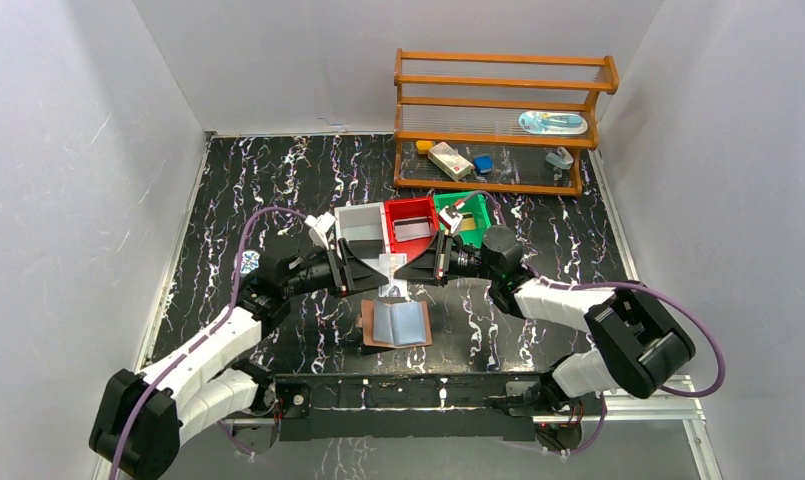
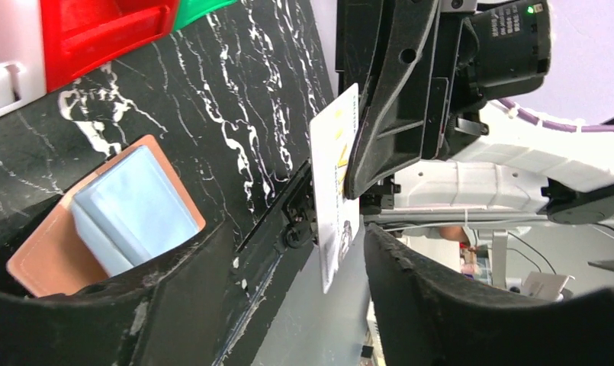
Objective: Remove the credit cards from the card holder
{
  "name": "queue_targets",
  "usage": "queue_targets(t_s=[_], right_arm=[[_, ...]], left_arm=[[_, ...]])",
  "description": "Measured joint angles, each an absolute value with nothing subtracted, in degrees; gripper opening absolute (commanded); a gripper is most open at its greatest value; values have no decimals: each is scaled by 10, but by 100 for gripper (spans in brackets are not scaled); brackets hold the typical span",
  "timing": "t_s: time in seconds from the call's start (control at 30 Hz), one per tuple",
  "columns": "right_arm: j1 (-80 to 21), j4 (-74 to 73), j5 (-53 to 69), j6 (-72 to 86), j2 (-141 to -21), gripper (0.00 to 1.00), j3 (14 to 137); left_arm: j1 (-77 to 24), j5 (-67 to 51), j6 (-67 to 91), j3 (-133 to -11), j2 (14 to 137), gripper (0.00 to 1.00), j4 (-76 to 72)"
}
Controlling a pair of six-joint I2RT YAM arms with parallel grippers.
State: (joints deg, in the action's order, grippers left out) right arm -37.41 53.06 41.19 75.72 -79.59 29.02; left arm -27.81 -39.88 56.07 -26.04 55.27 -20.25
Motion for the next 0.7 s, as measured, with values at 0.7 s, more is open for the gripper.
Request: queue_targets(t_s=[0.7], right_arm=[[-374, -3, 79, 420, -681, 0, 448]], left_arm=[[-278, -343, 510, -291, 555, 73, -75]])
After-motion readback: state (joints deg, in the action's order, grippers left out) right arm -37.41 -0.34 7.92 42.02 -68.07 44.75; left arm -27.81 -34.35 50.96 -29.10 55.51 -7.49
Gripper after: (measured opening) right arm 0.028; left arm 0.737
